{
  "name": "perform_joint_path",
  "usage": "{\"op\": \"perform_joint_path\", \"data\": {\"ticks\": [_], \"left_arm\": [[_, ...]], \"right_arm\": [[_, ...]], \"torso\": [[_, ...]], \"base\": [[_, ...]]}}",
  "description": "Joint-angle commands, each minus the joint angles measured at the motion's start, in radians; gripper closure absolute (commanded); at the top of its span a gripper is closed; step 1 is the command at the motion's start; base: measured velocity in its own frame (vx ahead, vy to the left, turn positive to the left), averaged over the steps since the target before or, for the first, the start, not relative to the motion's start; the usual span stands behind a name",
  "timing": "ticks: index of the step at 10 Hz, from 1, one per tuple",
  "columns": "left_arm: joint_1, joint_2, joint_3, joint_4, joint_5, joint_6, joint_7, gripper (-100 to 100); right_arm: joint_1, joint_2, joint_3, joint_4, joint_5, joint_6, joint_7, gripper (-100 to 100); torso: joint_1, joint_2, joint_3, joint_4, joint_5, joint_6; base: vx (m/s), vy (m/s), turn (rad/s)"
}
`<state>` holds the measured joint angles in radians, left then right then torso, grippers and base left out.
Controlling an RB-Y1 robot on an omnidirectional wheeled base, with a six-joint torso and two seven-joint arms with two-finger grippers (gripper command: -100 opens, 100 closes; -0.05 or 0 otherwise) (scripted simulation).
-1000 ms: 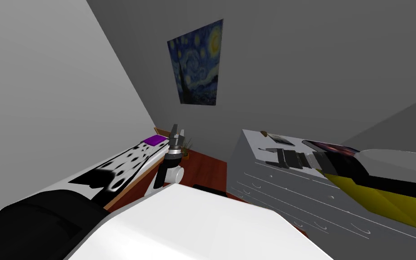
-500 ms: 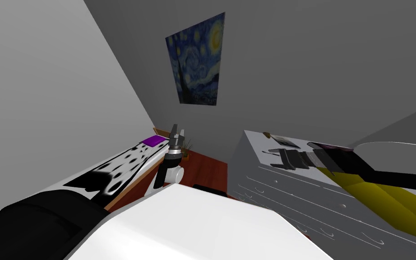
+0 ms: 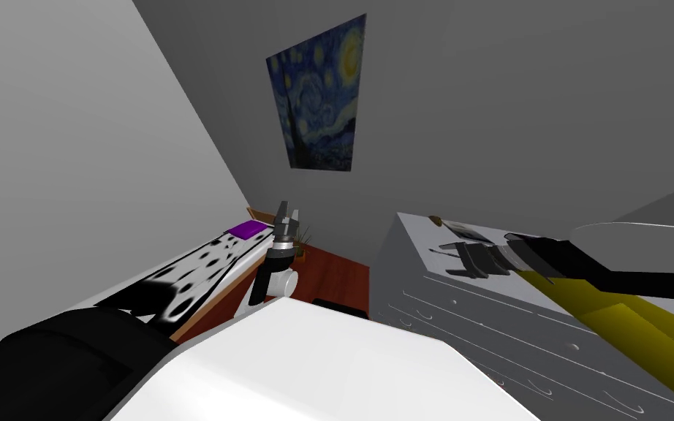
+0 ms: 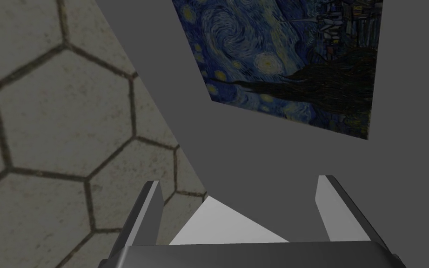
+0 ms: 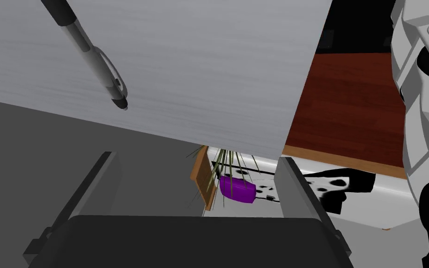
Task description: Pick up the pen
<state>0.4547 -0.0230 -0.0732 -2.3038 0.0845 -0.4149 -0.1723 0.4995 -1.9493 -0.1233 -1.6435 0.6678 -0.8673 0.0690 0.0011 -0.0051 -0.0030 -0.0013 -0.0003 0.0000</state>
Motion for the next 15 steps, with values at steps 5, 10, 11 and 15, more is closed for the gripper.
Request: {"op": "perform_joint_path", "data": {"ticks": [5,10,11,15], "left_arm": [[0.000,0.000,0.000,0.000,0.000,0.000,0.000,0],[0.000,0.000,0.000,0.000,0.000,0.000,0.000,0],[0.000,0.000,0.000,0.000,0.000,0.000,0.000,0],[0.000,0.000,0.000,0.000,0.000,0.000,0.000,0]], "right_arm": [[0.035,-0.152,0.058,0.041,-0.019,-0.011,0.041,-100],[0.066,-0.297,0.141,0.083,0.005,-0.036,0.067,-100],[0.074,-0.323,0.157,0.090,0.010,-0.041,0.072,-100],[0.094,-0.352,0.167,0.103,0.014,-0.047,0.081,0]], "torso": [[0.001,-0.002,-0.001,0.000,0.000,0.000],[0.000,-0.001,0.000,0.000,0.000,0.000],[0.000,-0.001,-0.001,0.000,0.000,0.000],[-0.001,0.002,0.001,0.000,0.000,0.000]], "base": [[0.075,0.018,-0.002],[0.084,0.018,0.000],[0.096,0.015,-0.004],[0.045,0.013,0.000]]}}
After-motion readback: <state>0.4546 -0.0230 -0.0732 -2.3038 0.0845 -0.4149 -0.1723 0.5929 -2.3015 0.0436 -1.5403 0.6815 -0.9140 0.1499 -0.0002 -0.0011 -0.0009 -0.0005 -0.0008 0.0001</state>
